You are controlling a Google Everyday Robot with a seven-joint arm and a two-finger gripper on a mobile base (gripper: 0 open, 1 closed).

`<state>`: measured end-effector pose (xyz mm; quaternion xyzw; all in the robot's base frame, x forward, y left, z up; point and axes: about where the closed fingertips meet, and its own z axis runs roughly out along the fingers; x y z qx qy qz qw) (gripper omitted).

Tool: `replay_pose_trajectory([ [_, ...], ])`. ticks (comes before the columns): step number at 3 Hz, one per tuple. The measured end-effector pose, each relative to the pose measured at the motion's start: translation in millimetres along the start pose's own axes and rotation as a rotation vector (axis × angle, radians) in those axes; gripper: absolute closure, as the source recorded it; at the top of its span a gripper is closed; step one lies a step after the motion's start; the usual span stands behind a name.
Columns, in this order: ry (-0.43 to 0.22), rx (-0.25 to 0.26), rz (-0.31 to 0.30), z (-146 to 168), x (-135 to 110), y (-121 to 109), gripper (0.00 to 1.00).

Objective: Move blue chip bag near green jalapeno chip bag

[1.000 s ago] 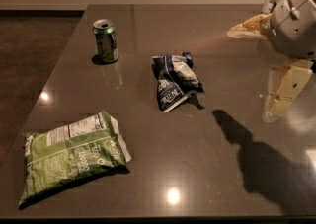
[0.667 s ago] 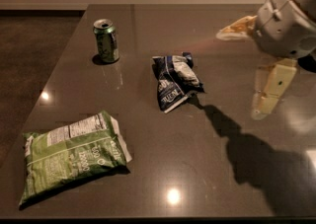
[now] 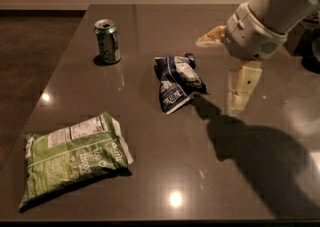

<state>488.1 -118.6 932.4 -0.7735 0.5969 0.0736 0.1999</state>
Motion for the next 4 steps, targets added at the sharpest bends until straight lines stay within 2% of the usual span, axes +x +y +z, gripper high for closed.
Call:
replay_pose_trajectory([
  [2, -0.010, -0.001, -0.013, 35.6, -11.2, -30.8, 0.00],
  [4, -0.006, -0.026, -0.027, 61.8, -15.9, -55.6, 0.00],
])
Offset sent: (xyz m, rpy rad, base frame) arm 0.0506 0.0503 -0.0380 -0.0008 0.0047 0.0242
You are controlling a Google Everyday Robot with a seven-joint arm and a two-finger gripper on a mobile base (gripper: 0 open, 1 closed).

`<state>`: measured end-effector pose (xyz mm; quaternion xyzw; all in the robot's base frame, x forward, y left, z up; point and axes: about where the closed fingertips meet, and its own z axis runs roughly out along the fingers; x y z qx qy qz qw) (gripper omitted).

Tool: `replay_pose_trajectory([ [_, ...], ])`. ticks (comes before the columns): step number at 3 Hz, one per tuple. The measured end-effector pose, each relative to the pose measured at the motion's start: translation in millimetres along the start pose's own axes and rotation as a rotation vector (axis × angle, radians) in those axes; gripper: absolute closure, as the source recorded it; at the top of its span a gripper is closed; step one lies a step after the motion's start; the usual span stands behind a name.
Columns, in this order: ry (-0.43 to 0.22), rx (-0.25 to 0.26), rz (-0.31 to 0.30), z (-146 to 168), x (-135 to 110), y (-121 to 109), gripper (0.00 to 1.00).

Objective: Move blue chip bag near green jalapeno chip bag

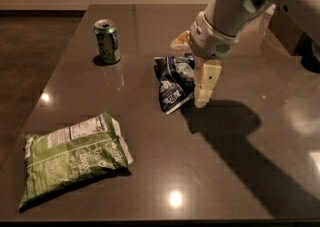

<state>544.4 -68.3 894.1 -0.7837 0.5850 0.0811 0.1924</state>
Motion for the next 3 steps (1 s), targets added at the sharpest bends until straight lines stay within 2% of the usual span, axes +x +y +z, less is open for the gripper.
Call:
replay_pose_trajectory([
  [1, -0.010, -0.013, -0.004, 4.6, -1.0, -6.2, 0.10],
  [3, -0.026, -0.030, -0.045, 7.8, -15.2, -6.2, 0.56],
])
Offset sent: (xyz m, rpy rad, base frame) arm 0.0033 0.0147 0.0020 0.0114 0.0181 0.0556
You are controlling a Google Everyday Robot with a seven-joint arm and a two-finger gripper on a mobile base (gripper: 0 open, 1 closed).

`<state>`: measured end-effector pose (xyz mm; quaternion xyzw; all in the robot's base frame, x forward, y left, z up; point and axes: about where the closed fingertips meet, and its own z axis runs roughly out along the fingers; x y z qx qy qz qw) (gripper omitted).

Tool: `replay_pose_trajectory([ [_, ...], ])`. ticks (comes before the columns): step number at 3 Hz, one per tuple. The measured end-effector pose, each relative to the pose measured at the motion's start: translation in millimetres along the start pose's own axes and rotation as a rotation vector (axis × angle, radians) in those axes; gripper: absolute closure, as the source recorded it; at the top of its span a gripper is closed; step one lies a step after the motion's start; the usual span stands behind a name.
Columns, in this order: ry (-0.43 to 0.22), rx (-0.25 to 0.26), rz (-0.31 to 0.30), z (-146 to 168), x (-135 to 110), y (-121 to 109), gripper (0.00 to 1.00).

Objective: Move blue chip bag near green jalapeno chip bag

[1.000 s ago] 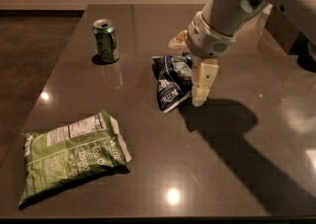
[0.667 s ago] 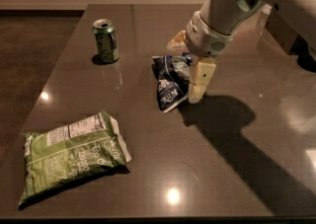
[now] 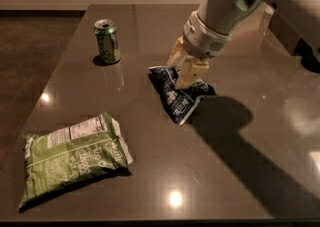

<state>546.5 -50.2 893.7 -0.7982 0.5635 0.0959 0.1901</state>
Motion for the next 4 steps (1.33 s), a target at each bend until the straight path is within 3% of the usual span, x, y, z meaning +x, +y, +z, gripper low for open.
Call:
replay_pose_trajectory([
  [1, -0.022, -0.008, -0.027, -2.2, -13.2, 3.2, 0.80],
  [2, -0.102, -0.024, -0.080, -11.2, -46.7, 13.9, 1.00],
  [4, -0.246, -0.054, -0.172, -33.5, -106.6, 36.5, 1.00],
])
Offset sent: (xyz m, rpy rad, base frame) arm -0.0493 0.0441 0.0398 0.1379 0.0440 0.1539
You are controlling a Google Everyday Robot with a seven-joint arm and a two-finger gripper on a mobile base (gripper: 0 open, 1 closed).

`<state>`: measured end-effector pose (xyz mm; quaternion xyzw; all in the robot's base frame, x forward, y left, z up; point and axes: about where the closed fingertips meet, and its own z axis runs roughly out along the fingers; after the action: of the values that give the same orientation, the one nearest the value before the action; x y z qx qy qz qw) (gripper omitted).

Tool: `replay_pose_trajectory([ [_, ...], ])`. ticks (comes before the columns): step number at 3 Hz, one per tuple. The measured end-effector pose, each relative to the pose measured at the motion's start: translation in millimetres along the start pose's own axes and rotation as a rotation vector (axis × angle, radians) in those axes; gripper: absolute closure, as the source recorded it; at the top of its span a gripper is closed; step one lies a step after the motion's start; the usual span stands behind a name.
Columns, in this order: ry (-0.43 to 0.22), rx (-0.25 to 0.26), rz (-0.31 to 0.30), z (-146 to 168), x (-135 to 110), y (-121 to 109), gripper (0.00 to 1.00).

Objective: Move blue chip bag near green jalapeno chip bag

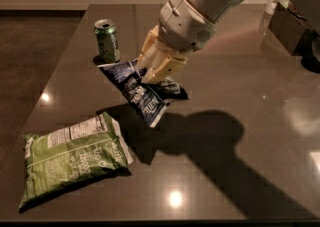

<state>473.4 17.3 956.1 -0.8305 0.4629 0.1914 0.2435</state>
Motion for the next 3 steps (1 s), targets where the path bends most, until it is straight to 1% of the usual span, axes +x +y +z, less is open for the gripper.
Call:
replay_pose_trajectory([
  [1, -0.034, -0.034, -0.033, 8.3, -26.5, 19.7, 0.77],
  [2, -0.041, -0.053, -0.039, 17.2, -33.7, 30.3, 0.48],
  [3, -0.039, -0.045, -0.042, 16.4, -35.4, 28.4, 0.23],
])
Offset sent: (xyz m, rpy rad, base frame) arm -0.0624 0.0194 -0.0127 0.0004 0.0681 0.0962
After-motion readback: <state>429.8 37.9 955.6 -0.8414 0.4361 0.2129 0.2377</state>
